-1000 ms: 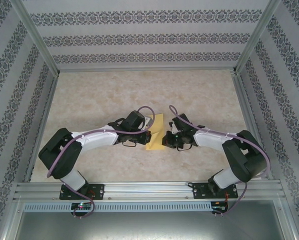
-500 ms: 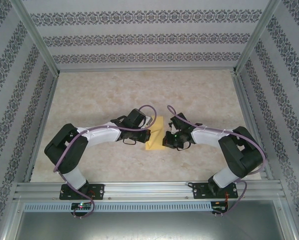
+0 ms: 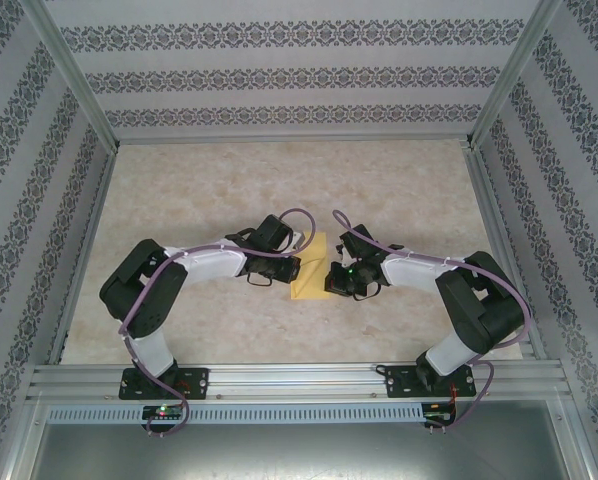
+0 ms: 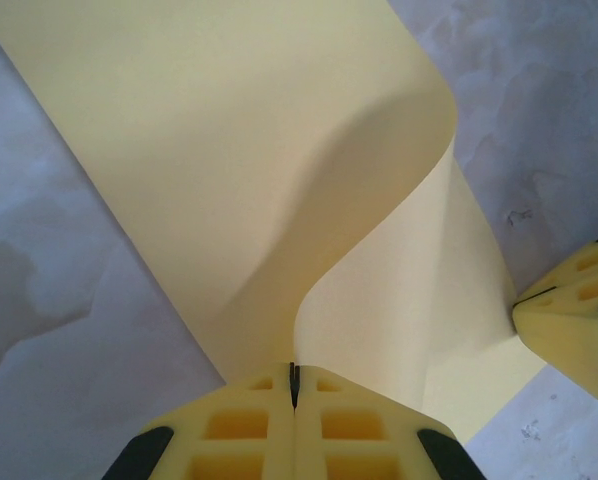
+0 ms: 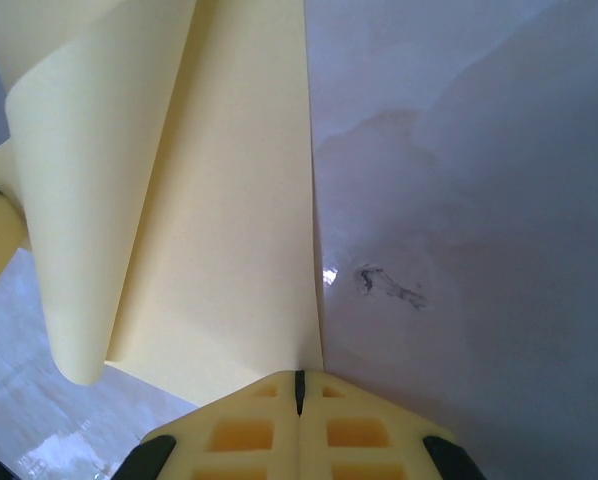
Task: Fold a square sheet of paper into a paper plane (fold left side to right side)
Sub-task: Fold the triangle a second time at the center of the table.
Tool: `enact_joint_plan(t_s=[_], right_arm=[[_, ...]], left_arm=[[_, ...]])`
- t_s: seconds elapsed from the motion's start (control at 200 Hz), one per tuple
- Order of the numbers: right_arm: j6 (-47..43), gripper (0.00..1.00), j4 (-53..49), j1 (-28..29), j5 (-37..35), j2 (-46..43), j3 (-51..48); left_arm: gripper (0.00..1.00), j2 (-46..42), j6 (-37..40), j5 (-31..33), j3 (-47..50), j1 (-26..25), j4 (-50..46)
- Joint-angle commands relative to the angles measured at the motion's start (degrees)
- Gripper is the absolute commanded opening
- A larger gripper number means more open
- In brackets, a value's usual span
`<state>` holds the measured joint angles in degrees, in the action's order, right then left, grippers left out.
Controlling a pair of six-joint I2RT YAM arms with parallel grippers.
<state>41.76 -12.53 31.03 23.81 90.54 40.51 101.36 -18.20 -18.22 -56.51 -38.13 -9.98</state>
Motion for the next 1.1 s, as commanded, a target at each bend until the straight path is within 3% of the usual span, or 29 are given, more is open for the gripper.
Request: enact_joint_plan(t_s=[0.0,1.099], right_arm=[[-1.1,0.00,-3.5,0.8,-1.6,1.3,0.4],[-1.7,0.00,-4.4,0.8,-1.7,2.0,0.8]], left_arm=[[0.00,0.8,1.7,-0.6,-1.4,1.0,-1.7],[0.00,2.9,2.6,0.3,-2.9,1.8,-2.2]])
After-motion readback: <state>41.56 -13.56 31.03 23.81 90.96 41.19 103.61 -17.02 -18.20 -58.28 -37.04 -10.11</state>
